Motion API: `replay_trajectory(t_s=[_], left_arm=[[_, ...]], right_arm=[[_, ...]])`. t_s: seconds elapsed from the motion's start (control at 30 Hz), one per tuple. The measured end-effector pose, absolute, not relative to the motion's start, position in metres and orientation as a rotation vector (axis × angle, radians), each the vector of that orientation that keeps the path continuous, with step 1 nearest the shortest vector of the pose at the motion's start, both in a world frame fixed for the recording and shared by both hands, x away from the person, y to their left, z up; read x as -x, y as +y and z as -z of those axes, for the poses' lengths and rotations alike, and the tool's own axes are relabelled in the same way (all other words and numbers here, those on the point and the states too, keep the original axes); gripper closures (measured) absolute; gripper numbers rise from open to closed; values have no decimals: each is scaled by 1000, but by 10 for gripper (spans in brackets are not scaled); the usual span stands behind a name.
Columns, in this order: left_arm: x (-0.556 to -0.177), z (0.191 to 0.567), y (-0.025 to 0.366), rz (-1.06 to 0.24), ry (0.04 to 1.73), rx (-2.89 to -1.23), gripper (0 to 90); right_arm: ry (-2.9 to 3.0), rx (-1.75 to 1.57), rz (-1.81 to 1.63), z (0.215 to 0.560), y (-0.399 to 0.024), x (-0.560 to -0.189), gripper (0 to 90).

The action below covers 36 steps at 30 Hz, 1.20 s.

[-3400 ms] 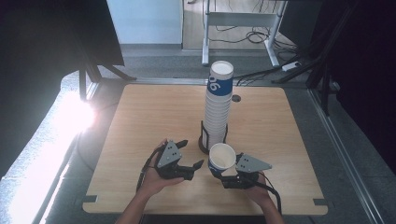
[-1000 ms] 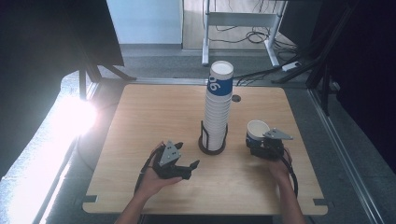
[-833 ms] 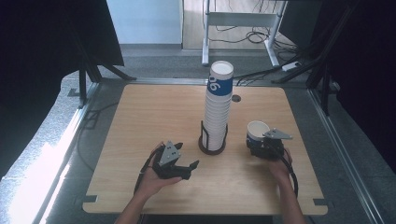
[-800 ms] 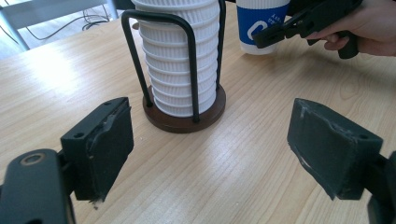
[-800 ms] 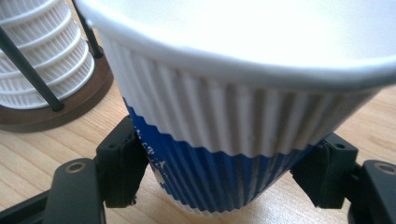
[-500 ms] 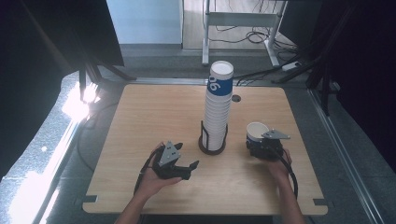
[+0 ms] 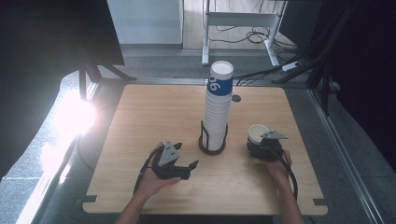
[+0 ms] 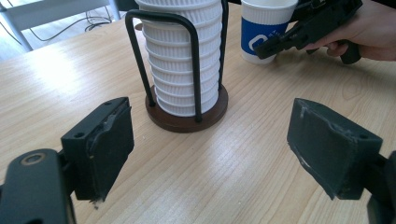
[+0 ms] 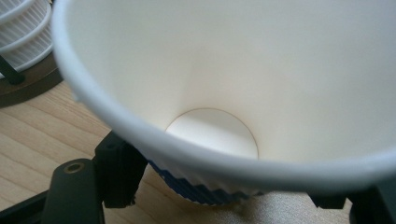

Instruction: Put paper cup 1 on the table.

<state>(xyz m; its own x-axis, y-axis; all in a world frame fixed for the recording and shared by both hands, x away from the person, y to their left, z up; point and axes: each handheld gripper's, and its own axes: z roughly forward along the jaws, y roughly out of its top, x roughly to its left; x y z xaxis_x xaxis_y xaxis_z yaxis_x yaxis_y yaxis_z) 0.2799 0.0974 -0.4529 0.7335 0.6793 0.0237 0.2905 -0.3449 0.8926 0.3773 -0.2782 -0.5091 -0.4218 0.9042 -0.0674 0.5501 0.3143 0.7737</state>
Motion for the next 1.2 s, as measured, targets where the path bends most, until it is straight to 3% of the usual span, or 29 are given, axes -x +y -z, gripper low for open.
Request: replay_trajectory(t_s=[0.07, 0.17, 0.47, 0.9, 1.2], left_arm=[[-280, 453, 98, -488, 741, -1935, 149], [-280, 452, 98, -482, 745, -1928, 149], [-280, 447, 103, -447, 763, -1891, 148], [-280, 441, 111, -442, 768, -1839, 148], [-278, 434, 112, -420, 738, -1801, 148]], right_arm=[[2084, -1285, -937, 509, -278, -377, 245], [2074, -1309, -938, 509, -279, -377, 137], [1989, -1330, -1095, 497, -291, -356, 110], [1859, -1234, -1331, 449, -305, -300, 184], [1940, -1036, -1524, 427, -289, -284, 248]])
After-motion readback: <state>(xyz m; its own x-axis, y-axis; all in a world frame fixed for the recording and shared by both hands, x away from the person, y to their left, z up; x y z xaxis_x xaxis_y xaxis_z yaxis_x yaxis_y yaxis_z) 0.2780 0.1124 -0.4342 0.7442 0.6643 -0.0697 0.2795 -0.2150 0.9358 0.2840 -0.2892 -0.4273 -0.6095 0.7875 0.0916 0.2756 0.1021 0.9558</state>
